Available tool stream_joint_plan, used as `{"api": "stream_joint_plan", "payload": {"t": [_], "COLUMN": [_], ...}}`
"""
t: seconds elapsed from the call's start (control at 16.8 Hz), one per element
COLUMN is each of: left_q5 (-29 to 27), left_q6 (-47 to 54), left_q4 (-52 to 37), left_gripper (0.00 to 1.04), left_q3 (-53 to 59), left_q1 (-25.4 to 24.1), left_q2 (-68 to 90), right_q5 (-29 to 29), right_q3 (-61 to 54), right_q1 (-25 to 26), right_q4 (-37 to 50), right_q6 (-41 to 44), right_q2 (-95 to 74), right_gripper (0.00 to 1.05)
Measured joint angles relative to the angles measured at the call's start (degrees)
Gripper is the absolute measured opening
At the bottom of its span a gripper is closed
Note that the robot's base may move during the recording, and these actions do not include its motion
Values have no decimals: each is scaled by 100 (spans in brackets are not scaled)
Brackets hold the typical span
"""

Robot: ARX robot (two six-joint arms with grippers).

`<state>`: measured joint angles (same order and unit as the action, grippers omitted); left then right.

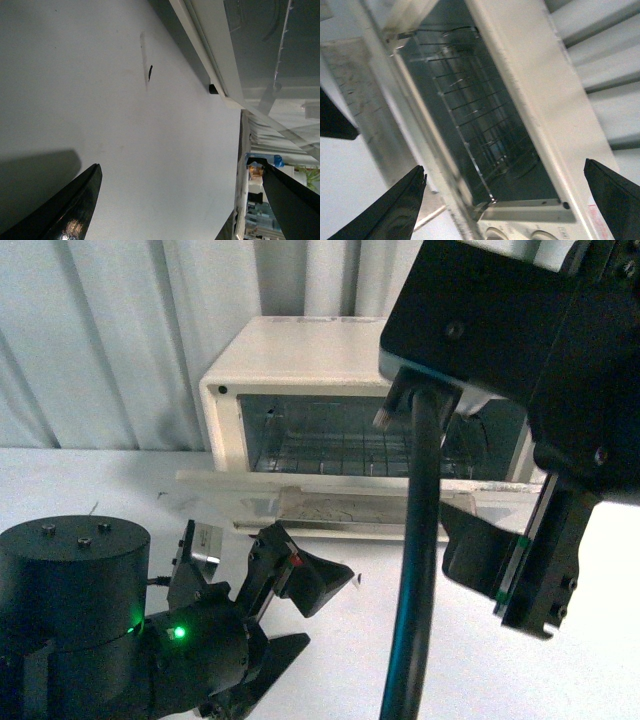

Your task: Open oven

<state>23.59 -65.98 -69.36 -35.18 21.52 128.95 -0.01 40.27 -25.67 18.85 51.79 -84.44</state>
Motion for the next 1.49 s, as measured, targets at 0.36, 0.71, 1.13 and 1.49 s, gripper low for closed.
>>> {"api": "stream_joint_plan", "payload": {"t": [0.36, 0.71, 1.13, 1.49], "left_q5": [2, -11, -13, -330], "left_q6": [4, 9, 39, 173], "left_q4": [9, 15, 4, -254], "left_gripper": [98, 98, 98, 98], "left_q3": [0, -2, 0, 111], "left_q1": [0, 0, 0, -37], "left_q2": [0, 0, 0, 11], "right_q5": [470, 415, 1733, 1008], "right_q3": [-404, -404, -2020, -3093], "right_q1": [393, 400, 920, 1606], "right_q4": [905, 807, 3327, 3010], "right_q6": [-599, -614, -3939, -5056], "right_q2": [573, 573, 1121, 2520], "right_gripper": [98, 98, 57, 2]}}
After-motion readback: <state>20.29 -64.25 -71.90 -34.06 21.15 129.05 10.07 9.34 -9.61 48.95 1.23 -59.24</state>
